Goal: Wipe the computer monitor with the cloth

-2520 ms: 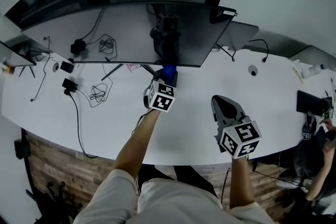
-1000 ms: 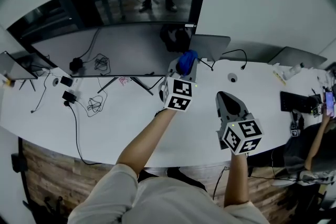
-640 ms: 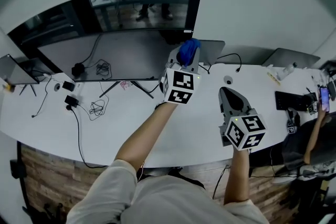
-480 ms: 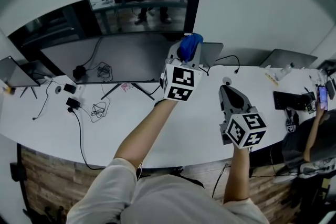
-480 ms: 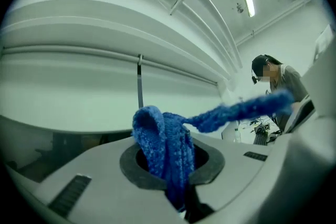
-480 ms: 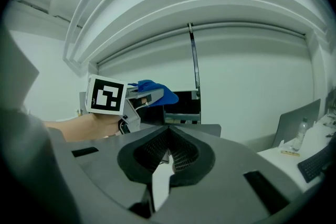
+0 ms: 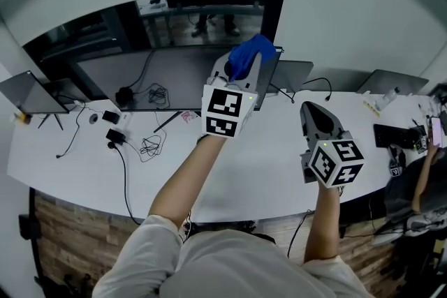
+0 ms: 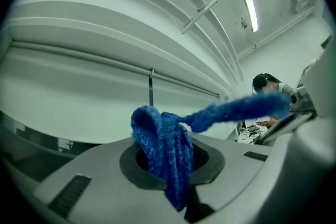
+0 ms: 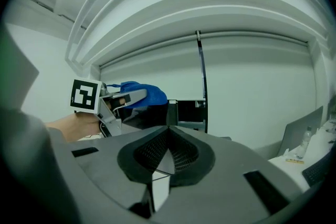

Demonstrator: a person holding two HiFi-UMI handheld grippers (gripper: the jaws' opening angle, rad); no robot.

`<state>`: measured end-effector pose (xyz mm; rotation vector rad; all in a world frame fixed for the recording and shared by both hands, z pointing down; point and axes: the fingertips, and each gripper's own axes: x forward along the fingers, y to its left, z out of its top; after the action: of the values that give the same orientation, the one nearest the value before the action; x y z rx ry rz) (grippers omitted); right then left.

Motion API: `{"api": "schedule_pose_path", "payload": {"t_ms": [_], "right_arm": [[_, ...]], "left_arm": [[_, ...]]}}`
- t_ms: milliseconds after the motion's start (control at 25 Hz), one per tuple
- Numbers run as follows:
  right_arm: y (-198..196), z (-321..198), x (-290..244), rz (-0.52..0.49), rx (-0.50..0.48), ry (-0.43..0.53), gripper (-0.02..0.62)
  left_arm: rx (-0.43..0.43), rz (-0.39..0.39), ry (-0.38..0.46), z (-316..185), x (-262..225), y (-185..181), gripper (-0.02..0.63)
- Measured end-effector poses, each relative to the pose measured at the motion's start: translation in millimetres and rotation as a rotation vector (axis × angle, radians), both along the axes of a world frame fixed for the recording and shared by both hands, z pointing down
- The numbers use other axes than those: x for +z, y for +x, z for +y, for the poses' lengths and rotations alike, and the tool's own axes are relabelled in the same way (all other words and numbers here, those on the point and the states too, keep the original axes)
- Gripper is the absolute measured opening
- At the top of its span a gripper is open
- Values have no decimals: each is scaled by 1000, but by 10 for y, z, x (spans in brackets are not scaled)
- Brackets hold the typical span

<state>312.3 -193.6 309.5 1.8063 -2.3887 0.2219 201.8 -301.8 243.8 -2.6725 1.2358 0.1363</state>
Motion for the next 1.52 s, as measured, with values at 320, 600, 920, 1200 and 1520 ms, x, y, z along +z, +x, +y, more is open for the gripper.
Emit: {"api": "schedule_pose_path", "payload": {"t_ms": [320,600,920,1200,1520], "right_arm": [[-680,-211,-276,17,-95,80,15],[-1313,-382,-381,24,-175,104,15],[-1873,-441,-490,76,-261,158,14],[-2139,-470,-477,122,-285,173,14],[-2335,-405,-341,232,-338,168,12]], "left_arm": [[-104,-165,61,133,-75,-1107,63],[-204,-252,51,279,63,-1936,63],[-252,-312,16,485,203,-2566,63],[-288,-318,12,602,253,-2880,63],[-287,-321,9,670,286,-2910,63]]}}
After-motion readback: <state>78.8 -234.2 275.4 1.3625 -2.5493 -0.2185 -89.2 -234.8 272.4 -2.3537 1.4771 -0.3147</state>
